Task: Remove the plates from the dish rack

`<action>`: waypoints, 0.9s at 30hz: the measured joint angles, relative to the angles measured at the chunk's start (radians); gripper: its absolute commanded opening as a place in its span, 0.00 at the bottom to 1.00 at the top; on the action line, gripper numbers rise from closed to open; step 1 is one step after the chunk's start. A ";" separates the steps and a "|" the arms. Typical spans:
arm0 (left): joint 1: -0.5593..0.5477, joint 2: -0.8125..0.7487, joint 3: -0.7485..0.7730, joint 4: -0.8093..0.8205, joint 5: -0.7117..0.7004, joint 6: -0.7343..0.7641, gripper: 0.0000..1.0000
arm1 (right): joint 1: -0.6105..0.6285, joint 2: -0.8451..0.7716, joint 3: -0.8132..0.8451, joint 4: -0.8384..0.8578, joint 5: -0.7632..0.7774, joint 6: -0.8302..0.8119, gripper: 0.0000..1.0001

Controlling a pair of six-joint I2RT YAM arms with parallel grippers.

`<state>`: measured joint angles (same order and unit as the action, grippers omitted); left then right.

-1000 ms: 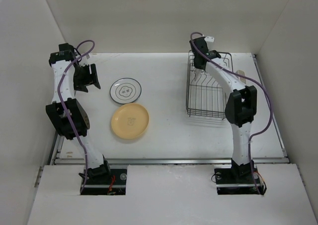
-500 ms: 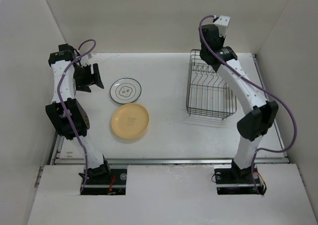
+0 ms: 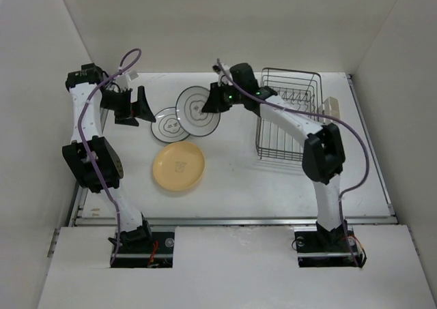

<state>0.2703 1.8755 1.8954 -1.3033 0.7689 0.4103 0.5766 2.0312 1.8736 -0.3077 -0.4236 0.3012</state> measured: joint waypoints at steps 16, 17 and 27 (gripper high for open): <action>-0.042 -0.014 -0.085 -0.010 0.050 0.074 0.68 | 0.062 0.268 0.098 0.325 -0.547 0.291 0.00; -0.046 -0.011 -0.085 -0.009 0.056 0.076 0.64 | 0.065 0.276 0.099 0.346 -0.557 0.310 0.00; -0.038 0.032 -0.083 -0.026 0.125 0.167 0.00 | 0.098 0.374 0.144 0.459 -0.611 0.444 0.00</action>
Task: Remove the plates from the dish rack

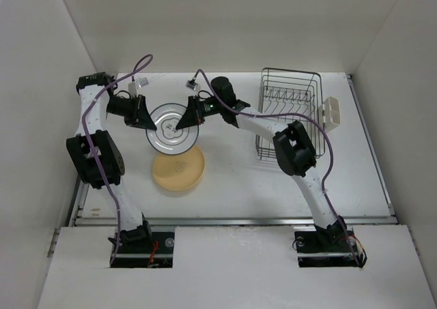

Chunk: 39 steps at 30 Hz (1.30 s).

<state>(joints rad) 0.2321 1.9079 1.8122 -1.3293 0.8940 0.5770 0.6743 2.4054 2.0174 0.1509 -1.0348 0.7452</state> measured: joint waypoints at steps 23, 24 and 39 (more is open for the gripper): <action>0.012 0.243 0.112 0.357 -0.037 -0.456 0.00 | -0.094 -0.072 0.010 -0.438 0.703 -0.035 0.94; 0.012 0.270 0.119 0.377 -0.047 -0.475 0.00 | -0.100 -0.090 0.009 -0.462 0.745 -0.043 0.94; 0.011 0.396 0.200 0.352 -0.314 -0.470 0.58 | -0.097 -0.384 -0.038 -0.541 1.021 -0.161 0.95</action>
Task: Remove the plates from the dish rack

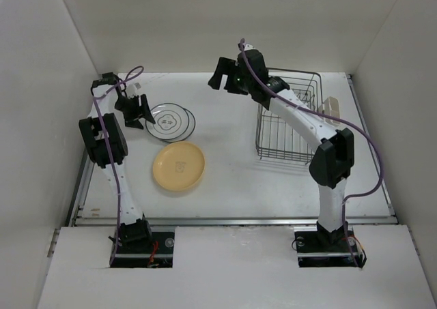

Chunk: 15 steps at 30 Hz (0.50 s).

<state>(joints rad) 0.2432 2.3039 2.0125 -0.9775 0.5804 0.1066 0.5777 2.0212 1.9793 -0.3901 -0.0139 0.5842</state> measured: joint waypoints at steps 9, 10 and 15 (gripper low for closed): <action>-0.054 0.016 0.012 -0.074 -0.088 0.118 0.62 | 0.000 -0.016 -0.003 -0.037 0.090 -0.049 0.95; -0.062 0.018 0.013 -0.081 -0.091 0.128 0.62 | -0.001 -0.016 -0.004 -0.041 0.095 -0.053 0.95; -0.094 0.044 0.045 -0.127 -0.097 0.185 0.62 | -0.001 -0.016 -0.007 -0.054 0.120 -0.064 0.95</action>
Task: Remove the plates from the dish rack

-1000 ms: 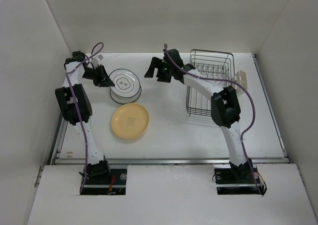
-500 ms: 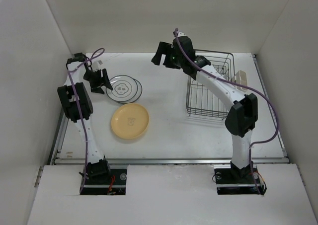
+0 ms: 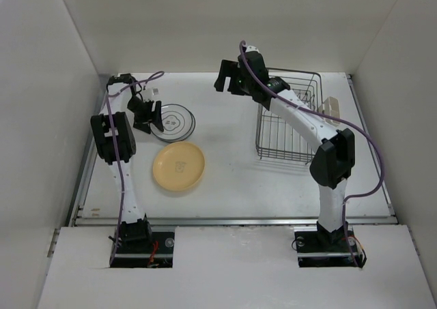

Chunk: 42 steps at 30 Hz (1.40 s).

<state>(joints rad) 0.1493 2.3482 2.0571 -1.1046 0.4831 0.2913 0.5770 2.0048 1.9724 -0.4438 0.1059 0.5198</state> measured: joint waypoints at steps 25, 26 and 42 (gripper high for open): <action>0.079 -0.293 -0.057 0.131 -0.134 -0.129 0.82 | -0.034 -0.235 -0.106 -0.217 0.466 0.018 1.00; 0.092 -0.340 -0.057 0.149 -0.157 -0.146 0.85 | -0.052 -0.258 -0.113 -0.242 0.521 0.028 1.00; 0.283 -0.642 -0.263 0.167 -0.582 -0.258 0.97 | -0.261 -0.636 -0.403 -0.447 0.984 0.138 1.00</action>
<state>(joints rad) 0.4328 1.7065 1.7943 -0.9371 -0.0990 0.0330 0.3157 1.3689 1.5692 -0.8906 1.0897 0.6582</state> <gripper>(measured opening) 0.967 0.999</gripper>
